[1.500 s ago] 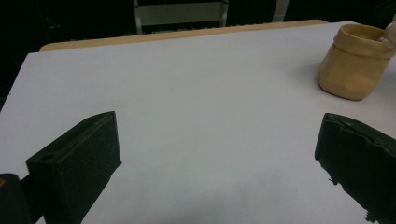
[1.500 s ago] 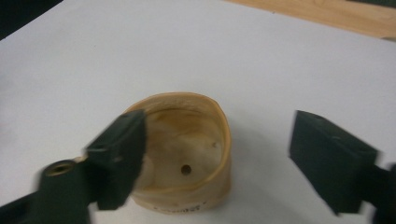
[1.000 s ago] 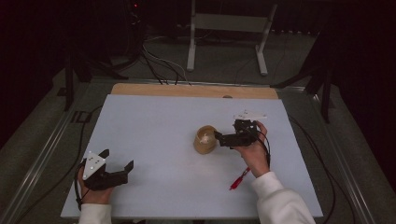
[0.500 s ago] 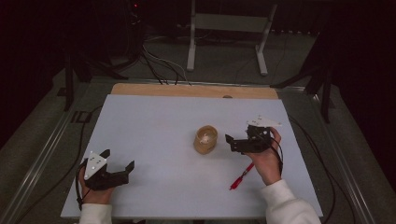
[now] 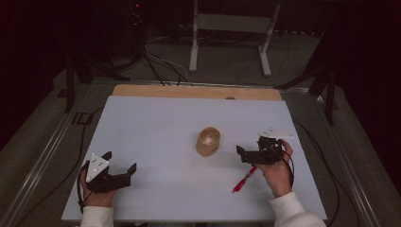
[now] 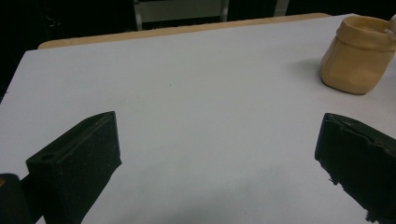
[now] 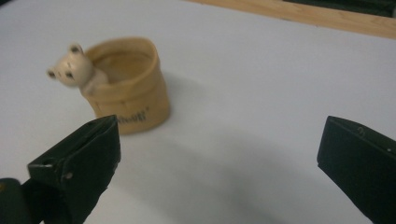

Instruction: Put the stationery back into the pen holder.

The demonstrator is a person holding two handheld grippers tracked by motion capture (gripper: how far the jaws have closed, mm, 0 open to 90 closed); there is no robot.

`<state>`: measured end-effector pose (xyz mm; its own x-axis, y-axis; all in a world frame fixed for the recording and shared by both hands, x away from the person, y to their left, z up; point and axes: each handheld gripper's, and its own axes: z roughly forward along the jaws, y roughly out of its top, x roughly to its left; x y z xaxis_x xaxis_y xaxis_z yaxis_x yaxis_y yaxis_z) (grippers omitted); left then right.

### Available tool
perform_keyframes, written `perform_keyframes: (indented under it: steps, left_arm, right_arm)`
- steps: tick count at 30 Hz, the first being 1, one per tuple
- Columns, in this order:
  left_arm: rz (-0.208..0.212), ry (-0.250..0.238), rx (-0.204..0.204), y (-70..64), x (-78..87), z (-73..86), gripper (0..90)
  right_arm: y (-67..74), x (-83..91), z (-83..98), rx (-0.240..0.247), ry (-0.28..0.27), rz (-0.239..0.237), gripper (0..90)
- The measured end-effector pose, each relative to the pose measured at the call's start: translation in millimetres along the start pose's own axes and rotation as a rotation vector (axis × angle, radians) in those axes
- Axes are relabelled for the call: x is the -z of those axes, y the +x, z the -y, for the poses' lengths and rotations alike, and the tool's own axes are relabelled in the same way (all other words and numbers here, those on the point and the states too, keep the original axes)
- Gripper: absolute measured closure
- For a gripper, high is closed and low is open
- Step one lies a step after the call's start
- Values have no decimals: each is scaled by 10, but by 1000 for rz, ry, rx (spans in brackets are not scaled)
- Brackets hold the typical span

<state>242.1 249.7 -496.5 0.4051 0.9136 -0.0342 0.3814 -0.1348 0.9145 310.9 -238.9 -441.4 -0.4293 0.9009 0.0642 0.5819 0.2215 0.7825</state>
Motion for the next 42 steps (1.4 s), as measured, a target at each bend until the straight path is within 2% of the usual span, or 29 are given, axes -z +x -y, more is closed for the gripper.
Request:
perform_keyframes:
  steps: [5,10,12,21,24,29,37,39,42]
  left_arm:
    - [0,2,-6,-11,-3,-3,7]
    - [0,3,-4,-8,-7,1,7]
    - [0,3,-3,-5,-6,2,7]
    - [2,6,-6,-12,-14,2,7]
    - [2,7,-6,-11,-15,3,7]
    - [1,6,-5,-7,-9,2,7]
    - [1,8,-6,-9,-11,2,7]
    - [2,8,-6,-10,-12,3,7]
    - [2,8,-6,-12,-15,2,8]
  right_arm:
    - [0,5,105,-7,31,2,1]
    - [-20,4,179,-26,38,13,1]
    - [-35,14,226,-53,41,8,1]
    - [-120,18,377,-95,83,29,1]
    - [-119,-1,438,-98,108,29,1]
    - [-123,-78,583,-129,156,28,2]
    - [-110,-211,732,-159,244,36,64]
    - [-74,-228,743,-143,256,62,86]
    - [-17,-235,721,-113,270,111,177]
